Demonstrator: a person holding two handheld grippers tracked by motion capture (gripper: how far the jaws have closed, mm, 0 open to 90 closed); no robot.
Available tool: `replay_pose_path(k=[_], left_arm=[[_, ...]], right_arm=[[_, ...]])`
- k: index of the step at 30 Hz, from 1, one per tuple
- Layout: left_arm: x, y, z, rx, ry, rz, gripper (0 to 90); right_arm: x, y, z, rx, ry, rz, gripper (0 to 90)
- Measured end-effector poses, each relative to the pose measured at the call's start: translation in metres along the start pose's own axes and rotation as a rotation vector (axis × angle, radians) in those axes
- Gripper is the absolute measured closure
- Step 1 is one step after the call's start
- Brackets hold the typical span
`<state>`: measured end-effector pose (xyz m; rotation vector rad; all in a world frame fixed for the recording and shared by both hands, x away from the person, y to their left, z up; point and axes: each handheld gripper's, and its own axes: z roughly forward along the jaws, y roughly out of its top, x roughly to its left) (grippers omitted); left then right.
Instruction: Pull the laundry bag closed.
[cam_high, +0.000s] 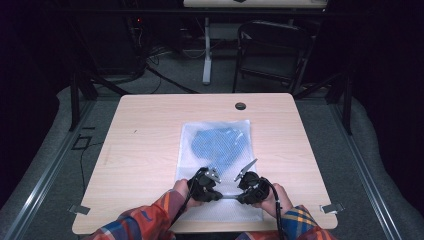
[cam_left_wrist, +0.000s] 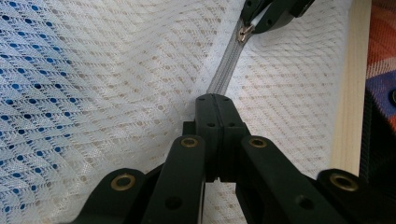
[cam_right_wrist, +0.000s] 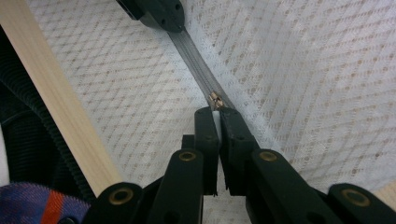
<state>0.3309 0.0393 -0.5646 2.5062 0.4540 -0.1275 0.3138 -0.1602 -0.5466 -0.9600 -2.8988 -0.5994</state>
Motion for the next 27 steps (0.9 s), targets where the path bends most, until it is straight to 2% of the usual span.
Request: replay_pose_path(k=[6,9,11,19,27], left_arm=[[0.0004,-0.0003,-0.0004,0.003,-0.001,-0.001,90.0],[0.0003,-0.0002,-0.0004,0.003,0.000,0.001,90.0],[-0.0001,-0.0003,-0.0003,0.003,-0.001,-0.003,90.0],[0.0004,-0.0003,-0.0007,0.006,0.002,0.004,90.0],[0.0004,-0.0003,-0.0005,0.004,0.001,0.005,90.0]], right_arm=[[-0.0020,-0.0035,-0.0029,0.001,0.010,0.006,86.8],[-0.0011,-0.0038,-0.0030,0.003,-0.006,0.004,86.8],[-0.0020,-0.0045,-0.0026,-0.006,0.005,0.012,86.8],[-0.0041,-0.0056,-0.0040,0.012,-0.004,0.015,86.8],[-0.0065,-0.0098,-0.0065,-0.003,0.001,0.029,86.8]])
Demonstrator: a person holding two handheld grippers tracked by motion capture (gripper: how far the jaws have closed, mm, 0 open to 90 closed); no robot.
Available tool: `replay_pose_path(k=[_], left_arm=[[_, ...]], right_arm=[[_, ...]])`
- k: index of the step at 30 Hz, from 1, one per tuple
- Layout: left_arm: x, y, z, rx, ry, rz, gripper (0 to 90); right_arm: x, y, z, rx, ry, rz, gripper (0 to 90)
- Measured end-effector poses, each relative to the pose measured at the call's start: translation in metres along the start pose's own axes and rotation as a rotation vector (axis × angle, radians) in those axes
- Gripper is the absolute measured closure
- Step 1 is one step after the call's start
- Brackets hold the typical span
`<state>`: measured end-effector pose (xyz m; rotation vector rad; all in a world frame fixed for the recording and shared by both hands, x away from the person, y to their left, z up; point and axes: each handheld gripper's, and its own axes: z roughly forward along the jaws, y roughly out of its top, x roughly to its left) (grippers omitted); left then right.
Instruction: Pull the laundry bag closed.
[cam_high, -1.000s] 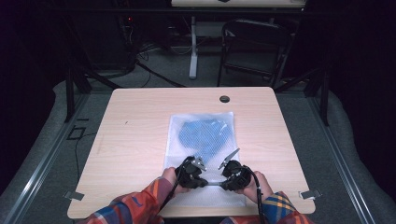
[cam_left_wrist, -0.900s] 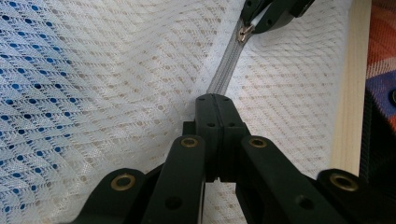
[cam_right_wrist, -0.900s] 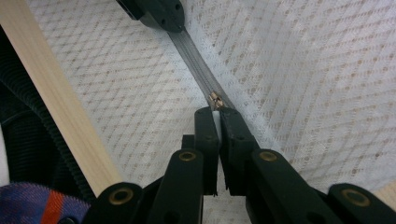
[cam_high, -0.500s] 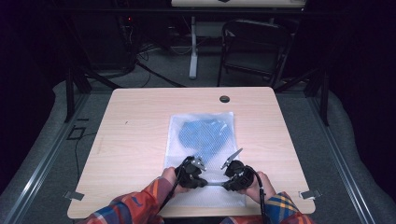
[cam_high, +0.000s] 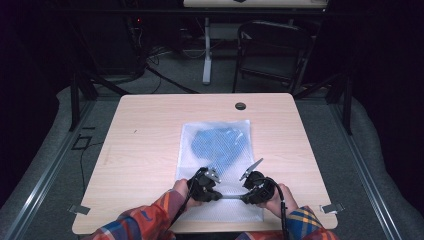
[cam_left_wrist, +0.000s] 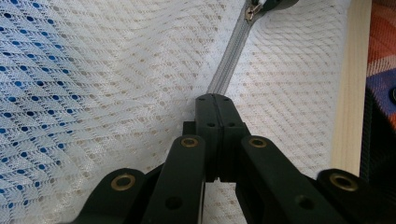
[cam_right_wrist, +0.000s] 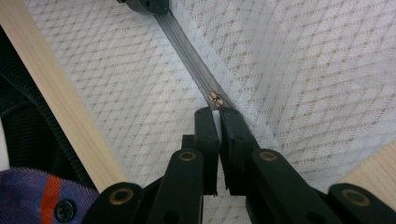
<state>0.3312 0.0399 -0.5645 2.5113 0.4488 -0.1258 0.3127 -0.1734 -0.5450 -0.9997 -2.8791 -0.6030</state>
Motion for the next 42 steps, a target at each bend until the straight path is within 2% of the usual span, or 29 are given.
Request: replay_pose_path(k=[10,14,18,21,22,23,24,25,28,35,37,42], left_arm=[[0.001,-0.001,0.000,-0.007,-0.002,-0.006,90.0],[0.002,-0.001,0.000,-0.011,-0.010,-0.030,90.0],[0.001,0.002,0.001,-0.016,-0.005,-0.035,90.0],[-0.002,0.005,0.002,-0.030,0.003,-0.015,90.0],[-0.003,0.009,0.004,-0.059,0.005,-0.001,90.0],[-0.003,0.009,0.004,-0.059,0.005,-0.001,90.0],[-0.004,0.013,0.008,-0.077,0.027,0.009,90.0],[-0.004,0.014,0.011,-0.084,0.022,0.009,90.0],[-0.005,0.017,0.016,-0.059,0.040,0.028,90.0],[-0.007,0.018,0.017,-0.058,0.046,0.037,90.0],[-0.005,0.016,0.017,-0.064,0.036,0.027,90.0],[-0.005,0.016,0.017,-0.066,0.041,0.034,90.0]], right_arm=[[0.000,0.000,0.000,0.005,0.000,0.003,86.8],[0.004,0.002,0.001,0.011,-0.027,-0.011,86.7],[0.006,0.003,0.003,0.011,-0.038,-0.020,86.7],[0.007,0.004,0.003,0.015,-0.035,-0.020,86.7],[0.007,0.005,0.003,0.022,-0.044,-0.029,86.7],[0.007,0.005,0.003,0.022,-0.044,-0.029,86.7],[0.008,0.005,0.005,0.007,-0.031,-0.024,86.7],[0.008,0.006,0.006,0.012,-0.035,-0.025,86.7],[0.008,0.005,0.007,0.013,-0.039,-0.025,86.7],[0.007,0.003,0.005,0.020,-0.047,-0.023,86.9],[0.004,0.000,0.003,0.023,-0.047,-0.004,86.9],[0.002,-0.003,0.001,0.016,-0.039,0.004,86.9]])
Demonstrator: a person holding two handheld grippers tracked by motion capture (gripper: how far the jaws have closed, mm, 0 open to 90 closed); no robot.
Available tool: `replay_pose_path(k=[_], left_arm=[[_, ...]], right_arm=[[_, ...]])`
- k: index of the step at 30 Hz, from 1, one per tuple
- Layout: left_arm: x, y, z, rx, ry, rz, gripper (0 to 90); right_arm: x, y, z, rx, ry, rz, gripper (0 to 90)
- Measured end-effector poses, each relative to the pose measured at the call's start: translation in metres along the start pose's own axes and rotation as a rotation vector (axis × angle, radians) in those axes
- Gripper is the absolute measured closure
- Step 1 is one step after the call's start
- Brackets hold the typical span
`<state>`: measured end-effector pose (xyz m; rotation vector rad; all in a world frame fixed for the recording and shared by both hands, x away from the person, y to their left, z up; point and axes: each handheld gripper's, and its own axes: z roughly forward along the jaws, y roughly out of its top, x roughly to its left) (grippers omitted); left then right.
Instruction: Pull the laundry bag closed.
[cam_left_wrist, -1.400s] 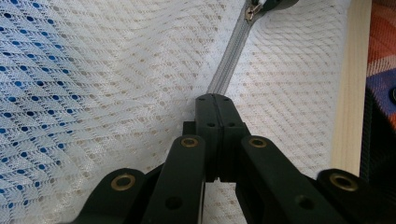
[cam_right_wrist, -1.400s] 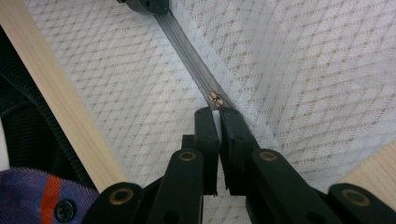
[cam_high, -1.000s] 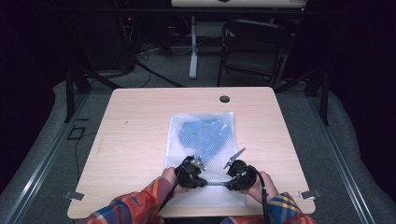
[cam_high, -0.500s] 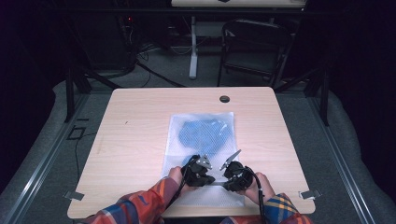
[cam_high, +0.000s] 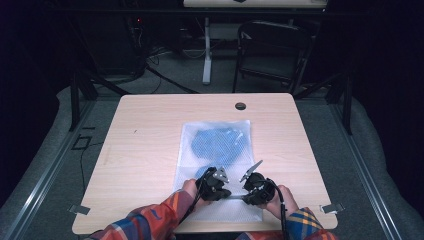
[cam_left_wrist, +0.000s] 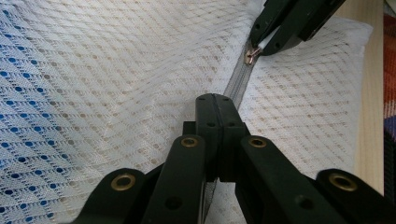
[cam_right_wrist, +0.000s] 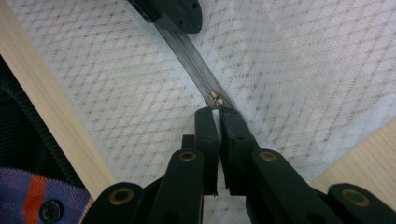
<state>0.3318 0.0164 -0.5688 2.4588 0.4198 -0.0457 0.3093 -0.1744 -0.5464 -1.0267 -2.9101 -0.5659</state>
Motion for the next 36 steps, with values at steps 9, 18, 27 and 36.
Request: replay_pose_path(k=[9,18,27,36], left_arm=[[0.001,0.000,0.000,0.001,-0.006,0.001,90.0],[0.001,-0.001,0.000,-0.008,-0.015,0.000,90.0],[0.001,-0.001,0.000,-0.007,-0.013,0.001,90.0],[0.002,-0.001,0.000,-0.003,-0.012,-0.010,90.0]], right_arm=[[-0.010,-0.013,-0.005,0.020,-0.027,0.033,86.8],[-0.013,-0.018,-0.008,0.024,-0.036,0.034,86.8],[-0.016,-0.025,-0.012,0.018,-0.021,0.055,86.8],[-0.016,-0.027,-0.010,-0.001,-0.012,0.078,86.5]])
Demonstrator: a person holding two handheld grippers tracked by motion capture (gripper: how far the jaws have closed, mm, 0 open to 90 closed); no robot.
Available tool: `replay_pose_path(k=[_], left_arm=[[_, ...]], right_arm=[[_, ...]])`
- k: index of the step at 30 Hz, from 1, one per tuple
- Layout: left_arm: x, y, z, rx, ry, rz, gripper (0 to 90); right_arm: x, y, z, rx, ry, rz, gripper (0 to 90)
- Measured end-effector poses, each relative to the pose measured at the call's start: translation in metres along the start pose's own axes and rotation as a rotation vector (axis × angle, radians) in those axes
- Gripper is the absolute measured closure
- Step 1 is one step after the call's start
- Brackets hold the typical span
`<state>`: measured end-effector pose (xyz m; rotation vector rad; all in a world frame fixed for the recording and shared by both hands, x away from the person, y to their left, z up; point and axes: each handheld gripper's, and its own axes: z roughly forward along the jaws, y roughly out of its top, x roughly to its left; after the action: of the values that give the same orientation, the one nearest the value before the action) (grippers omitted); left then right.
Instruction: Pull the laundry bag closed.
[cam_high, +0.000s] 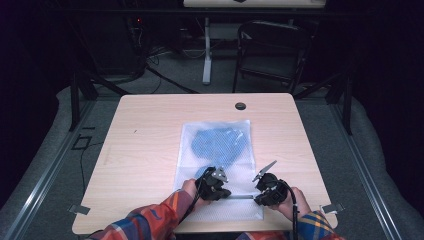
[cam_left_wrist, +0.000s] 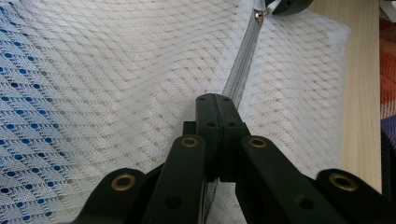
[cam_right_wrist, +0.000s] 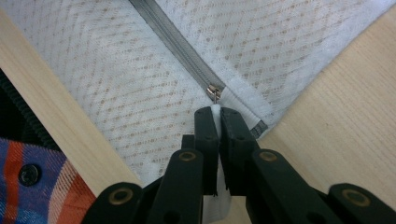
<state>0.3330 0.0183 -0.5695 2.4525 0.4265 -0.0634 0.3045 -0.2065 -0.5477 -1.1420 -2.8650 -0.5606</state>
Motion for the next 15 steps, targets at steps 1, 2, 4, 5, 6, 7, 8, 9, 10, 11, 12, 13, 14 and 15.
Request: replay_pose_path(k=[1,2,4,5,6,7,8,9,10,11,12,13,14,15], left_arm=[[0.0006,-0.0005,0.0005,-0.011,-0.015,-0.003,90.0],[0.0006,-0.0005,0.0005,-0.011,-0.015,-0.003,90.0],[0.0007,-0.0006,0.0005,-0.012,-0.014,-0.004,90.0],[0.0006,-0.0007,0.0006,-0.012,-0.014,-0.005,90.0],[0.0007,-0.0007,0.0006,-0.012,-0.014,-0.004,90.0],[0.0008,-0.0007,0.0006,-0.014,-0.013,-0.004,90.0],[0.0008,-0.0007,0.0007,-0.014,-0.014,-0.004,90.0],[0.0008,-0.0007,0.0007,-0.014,-0.014,-0.004,90.0],[0.0007,-0.0007,0.0006,-0.014,-0.013,-0.005,90.0],[0.0006,-0.0009,0.0006,-0.016,-0.009,-0.007,90.0],[0.0006,-0.0011,0.0006,-0.016,-0.009,-0.008,90.0],[0.0006,-0.0011,0.0006,-0.016,-0.009,-0.008,90.0],[0.0000,-0.0011,0.0000,-0.010,-0.001,-0.007,90.0],[-0.0002,-0.0015,0.0001,-0.013,-0.001,-0.008,90.0]], right_arm=[[-0.0013,0.0006,-0.0009,0.019,-0.009,-0.015,86.4],[-0.0013,0.0006,-0.0009,0.019,-0.009,-0.015,86.4],[-0.0014,0.0003,-0.0009,0.016,-0.002,-0.011,86.2],[-0.0007,-0.0003,-0.0001,0.002,0.000,0.000,86.1],[-0.0015,0.0001,-0.0013,0.013,0.000,-0.010,86.0],[-0.0016,-0.0001,-0.0013,0.012,0.001,-0.010,85.9],[-0.0018,-0.0001,-0.0013,0.012,-0.002,-0.010,85.8],[-0.0018,-0.0001,-0.0013,0.012,-0.002,-0.010,85.8],[-0.0016,-0.0001,-0.0013,0.013,0.000,-0.010,85.4],[-0.0016,-0.0001,-0.0016,0.011,-0.001,-0.010,84.7],[-0.0015,-0.0001,-0.0024,0.009,0.000,-0.011,82.9],[-0.0015,-0.0002,-0.0030,0.000,0.010,-0.009,80.0],[-0.0008,-0.0007,-0.0035,-0.017,0.018,0.003,77.2],[-0.0012,-0.0004,-0.0056,-0.014,0.025,-0.008,74.9]])
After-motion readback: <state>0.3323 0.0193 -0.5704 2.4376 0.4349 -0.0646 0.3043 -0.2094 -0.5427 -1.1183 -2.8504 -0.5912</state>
